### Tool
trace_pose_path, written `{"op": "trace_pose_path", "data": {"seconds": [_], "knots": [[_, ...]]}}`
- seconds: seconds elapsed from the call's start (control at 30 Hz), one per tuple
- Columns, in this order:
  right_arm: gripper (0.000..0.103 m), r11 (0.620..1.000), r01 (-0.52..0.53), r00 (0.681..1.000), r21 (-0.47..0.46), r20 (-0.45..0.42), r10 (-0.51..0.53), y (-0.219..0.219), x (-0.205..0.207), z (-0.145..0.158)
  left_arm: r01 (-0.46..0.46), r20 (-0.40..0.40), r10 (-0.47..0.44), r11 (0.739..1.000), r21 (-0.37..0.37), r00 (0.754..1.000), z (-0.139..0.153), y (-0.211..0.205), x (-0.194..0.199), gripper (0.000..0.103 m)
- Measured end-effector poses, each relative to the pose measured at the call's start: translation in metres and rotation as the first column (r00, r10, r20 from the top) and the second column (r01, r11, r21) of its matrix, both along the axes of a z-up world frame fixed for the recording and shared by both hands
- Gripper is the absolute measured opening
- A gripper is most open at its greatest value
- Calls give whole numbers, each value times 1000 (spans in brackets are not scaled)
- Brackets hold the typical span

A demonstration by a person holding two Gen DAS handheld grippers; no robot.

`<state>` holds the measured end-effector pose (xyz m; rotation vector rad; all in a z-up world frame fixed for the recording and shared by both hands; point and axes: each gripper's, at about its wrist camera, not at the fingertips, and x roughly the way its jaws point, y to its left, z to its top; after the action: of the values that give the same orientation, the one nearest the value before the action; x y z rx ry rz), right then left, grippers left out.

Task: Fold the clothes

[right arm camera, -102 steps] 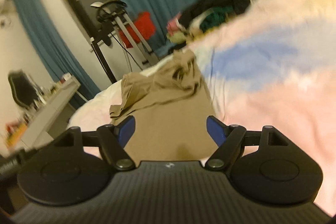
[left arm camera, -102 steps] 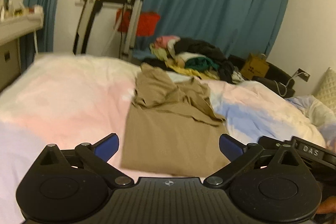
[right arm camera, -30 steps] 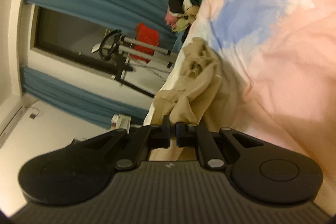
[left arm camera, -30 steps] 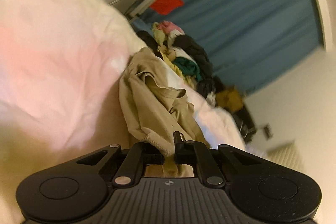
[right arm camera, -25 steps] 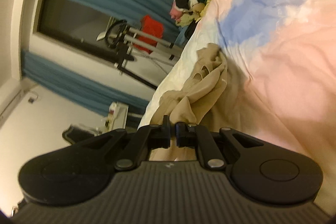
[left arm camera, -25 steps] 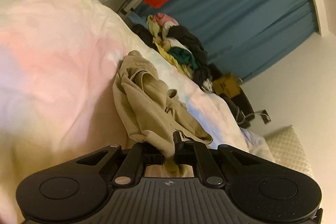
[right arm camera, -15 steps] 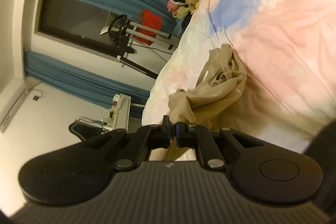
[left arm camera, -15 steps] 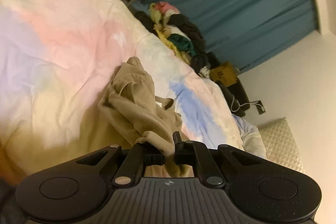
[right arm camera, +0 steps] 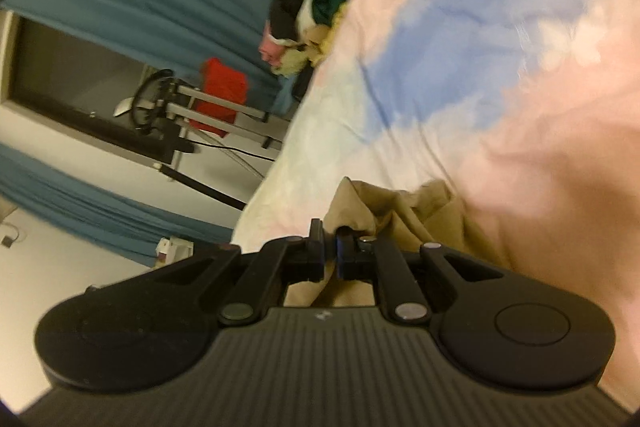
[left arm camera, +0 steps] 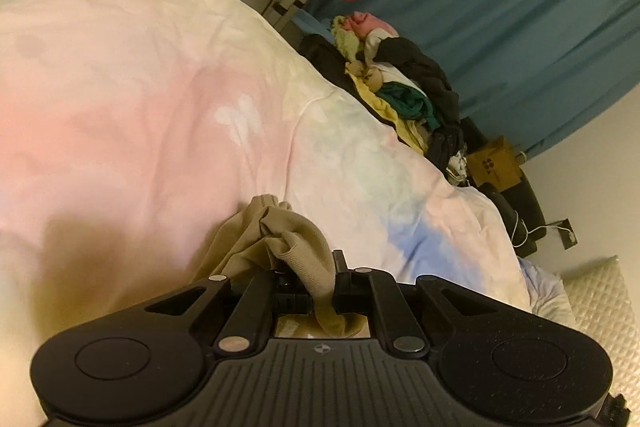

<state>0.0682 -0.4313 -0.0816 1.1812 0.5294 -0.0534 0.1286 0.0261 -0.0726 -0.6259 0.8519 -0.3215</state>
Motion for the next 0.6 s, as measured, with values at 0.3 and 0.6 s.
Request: {"op": "trace_pose_path", "data": {"seconds": [0.3, 0.6], "knots": [[11, 1000, -24, 1000, -6, 10, 24, -5, 35, -28, 37, 53, -39, 999, 25, 998, -20, -9, 28, 9], [43, 986, -120, 990, -120, 59, 127, 10, 34, -15, 183, 139, -203, 973, 141, 969, -8, -25, 13, 68]]}}
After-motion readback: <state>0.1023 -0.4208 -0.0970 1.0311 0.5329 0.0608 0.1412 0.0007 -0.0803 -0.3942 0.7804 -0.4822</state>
